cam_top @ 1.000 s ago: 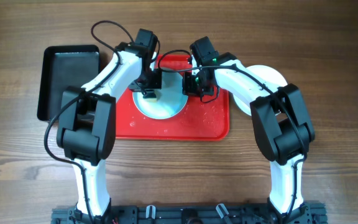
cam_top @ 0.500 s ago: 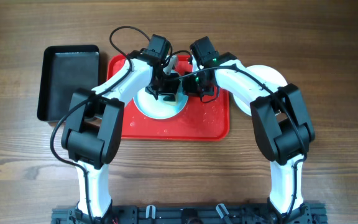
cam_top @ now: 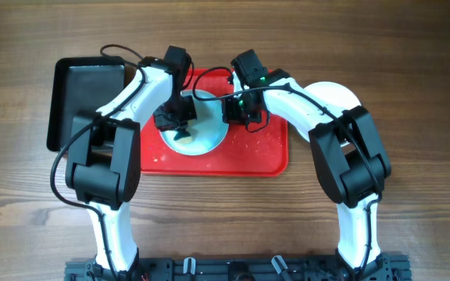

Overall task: Clean dirty plates on tray and stack at the side
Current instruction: 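Scrub the pale blue plate with the sponge while the right gripper holds it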

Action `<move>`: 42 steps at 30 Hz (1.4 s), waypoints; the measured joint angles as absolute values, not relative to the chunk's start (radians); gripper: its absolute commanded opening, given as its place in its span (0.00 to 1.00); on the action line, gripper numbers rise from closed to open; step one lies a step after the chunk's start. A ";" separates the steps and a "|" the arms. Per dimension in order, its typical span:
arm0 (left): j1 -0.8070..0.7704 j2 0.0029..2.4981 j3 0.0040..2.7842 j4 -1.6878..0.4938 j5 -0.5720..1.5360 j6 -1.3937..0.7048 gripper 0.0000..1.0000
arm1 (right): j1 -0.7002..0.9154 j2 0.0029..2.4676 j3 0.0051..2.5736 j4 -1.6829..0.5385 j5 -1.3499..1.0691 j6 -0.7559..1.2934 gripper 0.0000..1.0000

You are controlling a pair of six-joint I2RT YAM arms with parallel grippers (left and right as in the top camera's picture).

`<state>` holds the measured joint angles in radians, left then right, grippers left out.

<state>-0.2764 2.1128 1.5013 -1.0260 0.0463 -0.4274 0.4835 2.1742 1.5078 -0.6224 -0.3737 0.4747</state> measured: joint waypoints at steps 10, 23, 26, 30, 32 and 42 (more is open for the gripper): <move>-0.262 2.113 1.494 -1.022 0.224 -0.088 0.04 | 0.477 2.174 1.508 -0.623 -0.385 0.469 0.04; -0.308 2.129 1.472 -0.868 0.416 -0.031 0.04 | 0.416 2.208 1.492 -0.537 -0.569 0.429 0.04; -0.324 2.122 1.472 -0.810 0.340 -0.122 0.04 | 0.415 2.209 1.492 -0.533 -0.569 0.429 0.04; -0.356 2.114 1.478 -0.707 0.109 -0.260 0.04 | 0.415 2.209 1.492 -0.532 -0.570 0.429 0.04; -0.361 2.114 1.481 -0.694 0.027 -0.319 0.04 | 0.415 2.209 1.492 -0.532 -0.571 0.429 0.04; -0.357 2.114 1.491 -0.891 -0.272 -0.451 0.04 | 0.432 2.218 1.492 -0.536 -0.614 0.424 0.04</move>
<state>-0.3573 2.1136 1.4910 -0.8906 -0.2718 -0.4507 0.4320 2.2177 1.4918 -0.5362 -0.6144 0.4244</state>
